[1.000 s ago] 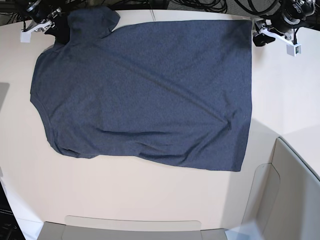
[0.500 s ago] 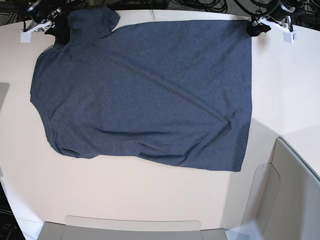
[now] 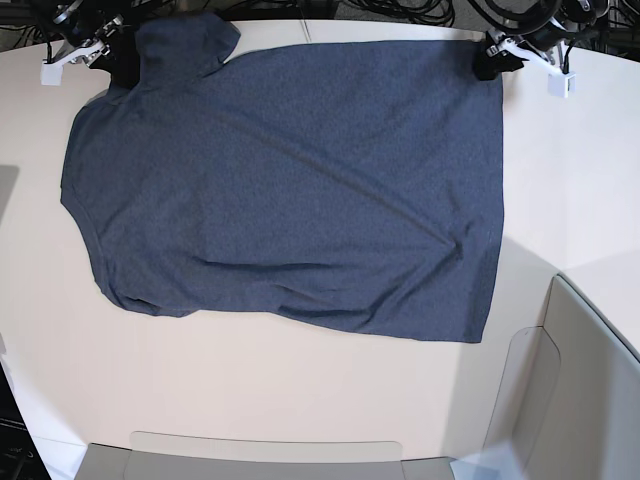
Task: Layout the t-shirt on the table in an organized manner, then fold the t-shirt properly
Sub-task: 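Lift the shirt edge with both grippers and drag it taut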
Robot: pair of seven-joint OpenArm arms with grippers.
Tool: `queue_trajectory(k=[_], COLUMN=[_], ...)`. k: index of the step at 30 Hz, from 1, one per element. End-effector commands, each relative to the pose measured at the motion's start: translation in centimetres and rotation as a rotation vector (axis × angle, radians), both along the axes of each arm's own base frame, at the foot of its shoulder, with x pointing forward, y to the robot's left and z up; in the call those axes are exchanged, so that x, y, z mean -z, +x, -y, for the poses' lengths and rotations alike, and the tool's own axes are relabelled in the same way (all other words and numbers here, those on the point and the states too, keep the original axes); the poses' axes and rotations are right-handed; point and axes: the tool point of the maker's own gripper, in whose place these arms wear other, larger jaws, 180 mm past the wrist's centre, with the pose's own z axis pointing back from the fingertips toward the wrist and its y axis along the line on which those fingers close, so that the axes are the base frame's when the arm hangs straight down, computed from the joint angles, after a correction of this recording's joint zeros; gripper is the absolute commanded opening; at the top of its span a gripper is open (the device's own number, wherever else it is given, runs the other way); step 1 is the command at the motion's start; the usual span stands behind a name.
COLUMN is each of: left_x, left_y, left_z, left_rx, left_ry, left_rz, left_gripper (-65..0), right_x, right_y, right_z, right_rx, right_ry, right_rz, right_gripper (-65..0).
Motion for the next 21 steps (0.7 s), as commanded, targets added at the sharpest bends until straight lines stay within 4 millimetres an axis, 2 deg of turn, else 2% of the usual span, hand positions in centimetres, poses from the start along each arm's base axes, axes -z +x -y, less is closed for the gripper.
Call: queue_trajectory(k=[1, 3, 8, 21], left_x=[0.6, 0.7, 0.8, 0.7], left_y=[-0.8, -0.5, -0.5, -0.5], left_z=[1.1, 2.1, 2.4, 2.0], left_rx=[0.039, 0.067, 0.077, 0.074], left_ry=[-0.014, -0.03, -0.035, -0.027], left_rz=[-0.05, -0.05, -0.049, -0.047], left_gripper=[-36.4, -36.4, -37.6, -60.3], right_x=[3.0, 3.0, 2.9, 2.8], right_y=[-3.5, -3.5, -3.5, -3.4], right_z=[-0.6, -0.6, -0.2, 0.2], right_rx=[-0.088, -0.088, -0.094, -0.093], right_ry=[-0.039, -0.039, -0.05, -0.058], right_rz=[-0.218, -0.218, -0.218, -0.217], right_gripper=[-65.0, -65.0, -65.0, -65.0])
